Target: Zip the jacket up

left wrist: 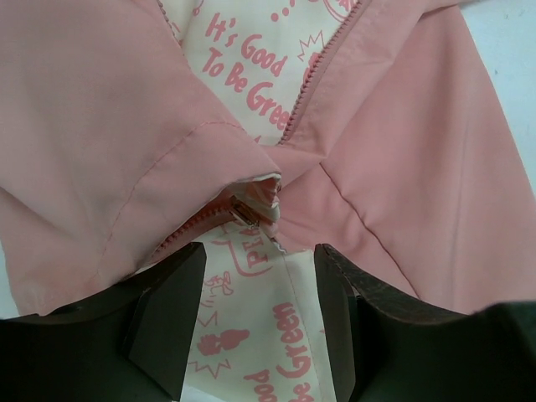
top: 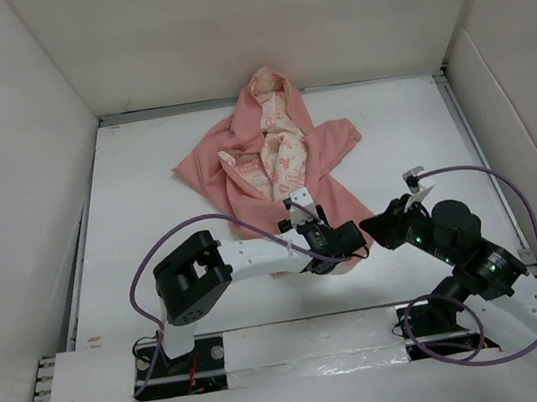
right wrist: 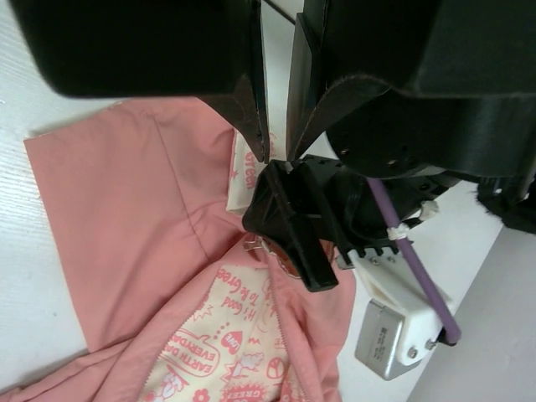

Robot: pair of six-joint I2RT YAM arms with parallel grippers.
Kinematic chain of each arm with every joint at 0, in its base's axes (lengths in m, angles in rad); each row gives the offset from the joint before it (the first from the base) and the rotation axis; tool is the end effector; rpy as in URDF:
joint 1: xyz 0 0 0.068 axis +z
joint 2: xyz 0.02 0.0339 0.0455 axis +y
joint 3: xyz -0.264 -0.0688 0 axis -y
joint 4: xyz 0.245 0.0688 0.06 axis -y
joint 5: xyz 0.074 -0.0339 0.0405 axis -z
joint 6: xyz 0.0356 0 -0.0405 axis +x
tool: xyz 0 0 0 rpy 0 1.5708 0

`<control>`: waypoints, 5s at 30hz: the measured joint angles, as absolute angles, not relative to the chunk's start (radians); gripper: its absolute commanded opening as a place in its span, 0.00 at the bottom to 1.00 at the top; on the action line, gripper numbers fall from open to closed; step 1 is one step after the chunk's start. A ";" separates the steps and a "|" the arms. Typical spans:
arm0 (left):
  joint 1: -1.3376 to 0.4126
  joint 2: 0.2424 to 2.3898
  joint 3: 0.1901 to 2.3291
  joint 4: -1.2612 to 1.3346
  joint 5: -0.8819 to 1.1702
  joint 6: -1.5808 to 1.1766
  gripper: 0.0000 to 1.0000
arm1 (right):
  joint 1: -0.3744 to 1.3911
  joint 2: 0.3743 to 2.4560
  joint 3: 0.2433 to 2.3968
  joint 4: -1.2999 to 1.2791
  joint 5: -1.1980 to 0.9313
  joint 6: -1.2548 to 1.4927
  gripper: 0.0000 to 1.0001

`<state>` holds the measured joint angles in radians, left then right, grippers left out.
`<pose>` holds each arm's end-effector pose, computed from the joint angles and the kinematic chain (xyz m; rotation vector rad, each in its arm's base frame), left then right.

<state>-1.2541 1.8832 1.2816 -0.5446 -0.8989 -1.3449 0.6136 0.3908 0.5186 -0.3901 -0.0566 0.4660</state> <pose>0.1438 -0.3493 0.1879 -0.3235 2.1548 -0.1699 0.0945 0.0690 0.2764 -0.1822 1.9014 0.7991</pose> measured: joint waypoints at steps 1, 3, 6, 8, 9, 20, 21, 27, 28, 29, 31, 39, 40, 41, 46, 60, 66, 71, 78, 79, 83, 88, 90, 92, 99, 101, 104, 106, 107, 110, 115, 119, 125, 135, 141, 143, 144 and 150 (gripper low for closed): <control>-1.253 1.888 1.286 -0.550 -0.899 -1.351 0.53 | 0.614 0.390 0.519 -0.390 -0.066 0.466 0.20; -1.250 1.891 1.292 -0.557 -0.901 -1.364 0.53 | 0.614 0.380 0.515 -0.389 -0.085 0.466 0.20; -1.247 1.890 1.298 -0.557 -0.916 -1.374 0.53 | 0.614 0.362 0.506 -0.389 -0.110 0.466 0.20; -1.242 1.890 1.298 -0.553 -0.924 -1.378 0.53 | 0.614 0.352 0.499 -0.389 -0.123 0.466 0.20; -1.238 1.890 1.298 -0.547 -0.929 -1.380 0.53 | 0.614 0.346 0.494 -0.389 -0.128 0.466 0.20; -1.163 1.886 1.283 -0.482 -0.986 -1.389 0.39 | 0.614 0.314 0.453 -0.389 -0.162 0.466 0.20; -1.159 1.886 1.281 -0.478 -0.989 -1.390 0.35 | 0.614 0.314 0.450 -0.388 -0.163 0.466 0.20; -1.150 1.866 1.224 -0.450 -0.999 -1.399 0.00 | 0.614 0.315 0.434 -0.389 -0.169 0.467 0.20; -1.150 1.856 1.210 -0.450 -0.999 -1.401 0.00 | 0.614 0.316 0.431 -0.388 -0.169 0.467 0.21; -1.150 1.845 1.197 -0.446 -0.996 -1.407 0.00 | 0.614 0.318 0.429 -0.387 -0.170 0.467 0.21; -1.159 1.806 1.157 -0.443 -0.987 -1.421 0.00 | 0.614 0.331 0.421 -0.376 -0.178 0.467 0.25; -1.253 1.415 0.784 -0.268 -0.929 -1.478 0.00 | 0.610 0.576 0.368 -0.187 -0.336 0.451 0.00; -1.261 1.345 0.717 -0.226 -0.922 -1.480 0.00 | 0.610 0.611 0.358 -0.138 -0.360 0.451 0.00; -1.266 1.274 0.645 -0.169 -0.914 -1.478 0.00 | 0.610 0.647 0.350 -0.090 -0.385 0.452 0.00; -1.268 1.001 0.363 0.069 -0.886 -1.442 0.00 | 0.611 0.818 0.340 0.125 -0.480 0.451 0.16; -1.279 0.659 0.096 0.354 -0.812 -1.288 0.00 | 0.769 1.216 0.451 0.435 -0.594 0.443 0.00; -1.281 0.591 0.058 0.300 -0.774 -1.357 0.00 | 0.815 1.429 0.524 0.533 -0.609 0.447 0.36; -1.288 0.648 0.059 0.165 -0.754 -1.505 0.00 | 0.852 1.578 0.580 0.604 -0.625 0.463 0.39; -1.288 0.828 0.065 0.109 -0.704 -1.601 0.00 | 0.886 1.628 0.643 0.593 -0.590 0.457 0.45; -1.288 0.842 0.062 0.133 -0.703 -1.600 0.00 | 0.889 1.640 0.659 0.593 -0.585 0.453 0.46; -1.288 0.848 0.058 0.211 -0.703 -1.600 0.00 | 0.891 1.694 0.695 0.585 -0.571 0.444 0.46; -1.289 0.860 0.058 0.228 -0.711 -1.600 0.00 | 0.897 1.742 0.698 0.544 -0.543 0.436 0.38; -1.289 0.879 0.058 0.237 -0.712 -1.600 0.00 | 0.906 1.755 0.698 0.531 -0.529 0.435 0.39; -1.289 0.900 0.058 0.249 -0.713 -1.600 0.00 | 0.918 1.763 0.698 0.524 -0.514 0.434 0.44; -1.289 0.926 0.058 0.289 -0.718 -1.594 0.00 | 0.925 1.768 0.693 0.525 -0.487 0.433 0.54; -1.289 0.923 0.058 0.288 -0.719 -1.594 0.00 | 0.925 1.768 0.691 0.527 -0.487 0.432 0.54; -1.289 0.912 0.058 0.287 -0.721 -1.592 0.00 | 0.925 1.766 0.689 0.525 -0.486 0.427 0.54; -1.289 0.907 0.058 0.288 -0.723 -1.591 0.00 | 0.925 1.757 0.683 0.520 -0.481 0.422 0.55; -1.289 0.906 0.058 0.288 -0.723 -1.591 0.00 | 0.925 1.752 0.679 0.516 -0.478 0.421 0.56; -1.289 0.907 0.058 0.289 -0.723 -1.591 0.00 | 0.925 1.745 0.676 0.505 -0.479 0.416 0.57; -1.289 0.907 0.058 0.294 -0.723 -1.584 0.00 | 0.925 1.737 0.676 0.491 -0.482 0.409 0.55; -1.289 0.907 0.058 0.297 -0.723 -1.578 0.00 | 0.925 1.694 0.670 0.438 -0.484 0.394 0.56; -1.289 0.907 0.058 0.316 -0.723 -1.558 0.00 | 0.925 1.610 0.651 0.392 -0.498 0.379 0.62; -1.289 0.902 0.058 0.333 -0.717 -1.534 0.00 | 0.945 1.678 0.650 0.397 -0.492 0.387 0.53; -1.289 0.870 0.058 0.333 -0.715 -1.525 0.00 | 0.964 1.678 0.651 0.405 -0.463 0.388 0.56; -1.289 0.868 0.058 0.333 -0.715 -1.523 0.00 | 0.973 1.678 0.653 0.406 -0.452 0.389 0.56; -1.289 0.868 0.058 0.333 -0.715 -1.522 0.00 | 0.978 1.680 0.656 0.406 -0.445 0.388 0.56; -1.289 0.904 0.058 0.331 -0.709 -1.531 0.00 | 0.999 1.697 0.663 0.435 -0.405 0.386 0.45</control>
